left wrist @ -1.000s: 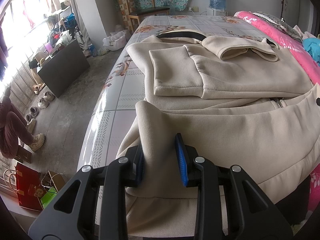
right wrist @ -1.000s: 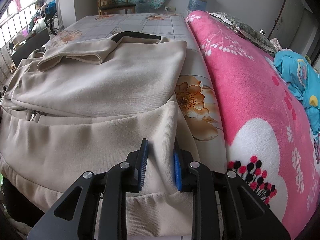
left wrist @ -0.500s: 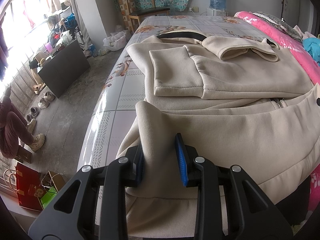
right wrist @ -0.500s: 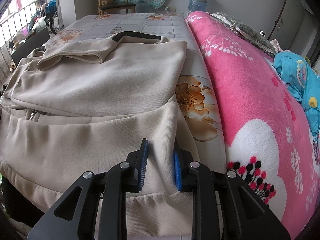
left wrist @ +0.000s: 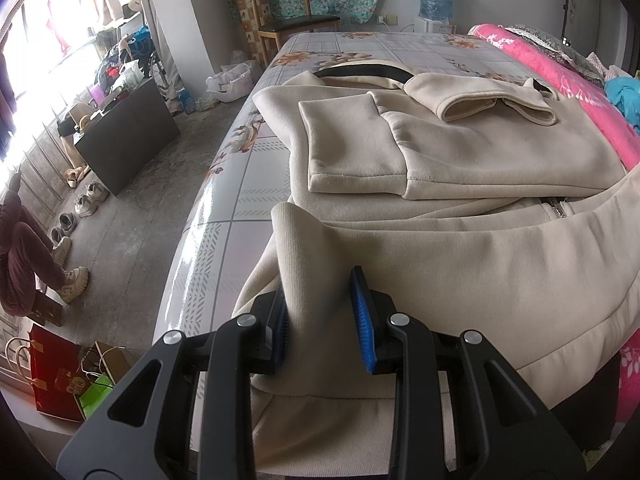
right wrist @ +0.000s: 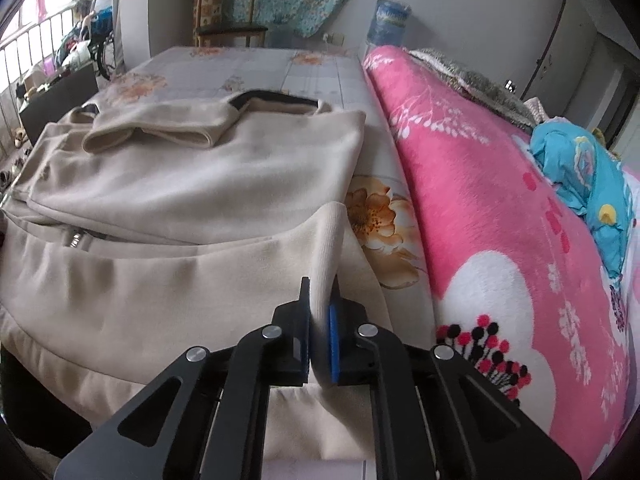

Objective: Fold large clothes

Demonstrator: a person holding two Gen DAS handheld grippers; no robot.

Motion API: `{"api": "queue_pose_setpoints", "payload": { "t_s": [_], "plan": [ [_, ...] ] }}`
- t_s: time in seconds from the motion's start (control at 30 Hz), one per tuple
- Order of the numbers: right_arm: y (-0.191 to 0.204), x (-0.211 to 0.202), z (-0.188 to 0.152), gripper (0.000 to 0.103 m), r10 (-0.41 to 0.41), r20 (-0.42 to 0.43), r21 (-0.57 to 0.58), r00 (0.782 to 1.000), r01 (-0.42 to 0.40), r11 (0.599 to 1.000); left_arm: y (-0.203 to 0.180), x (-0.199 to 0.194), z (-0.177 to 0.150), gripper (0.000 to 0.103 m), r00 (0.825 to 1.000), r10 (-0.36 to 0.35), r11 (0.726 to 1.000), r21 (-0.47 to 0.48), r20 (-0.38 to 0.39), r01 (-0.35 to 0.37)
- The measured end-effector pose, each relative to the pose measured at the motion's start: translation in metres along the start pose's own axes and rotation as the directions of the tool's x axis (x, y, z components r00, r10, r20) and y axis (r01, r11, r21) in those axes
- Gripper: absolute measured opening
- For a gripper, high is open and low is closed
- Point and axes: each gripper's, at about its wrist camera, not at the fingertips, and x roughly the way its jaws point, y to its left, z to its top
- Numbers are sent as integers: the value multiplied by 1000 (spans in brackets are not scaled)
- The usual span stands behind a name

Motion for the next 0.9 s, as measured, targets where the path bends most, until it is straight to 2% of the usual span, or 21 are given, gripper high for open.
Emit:
{"api": "queue_pose_setpoints", "payload": {
  "t_s": [0.37, 0.6, 0.9],
  "plan": [
    [12, -29, -2, 7, -48, 53, -40, 997, 50, 998, 0, 0, 0, 28, 1000, -1, 1000, -1, 0, 1],
    [13, -39, -4, 7, -53, 72, -32, 996, 55, 998, 2, -2, 2, 28, 1000, -10, 1000, -21, 7, 10],
    [10, -54, -11, 7, -35, 102, -16, 994, 37, 999, 6, -19, 0, 8, 998, -15, 999, -47, 67, 19]
  ]
}}
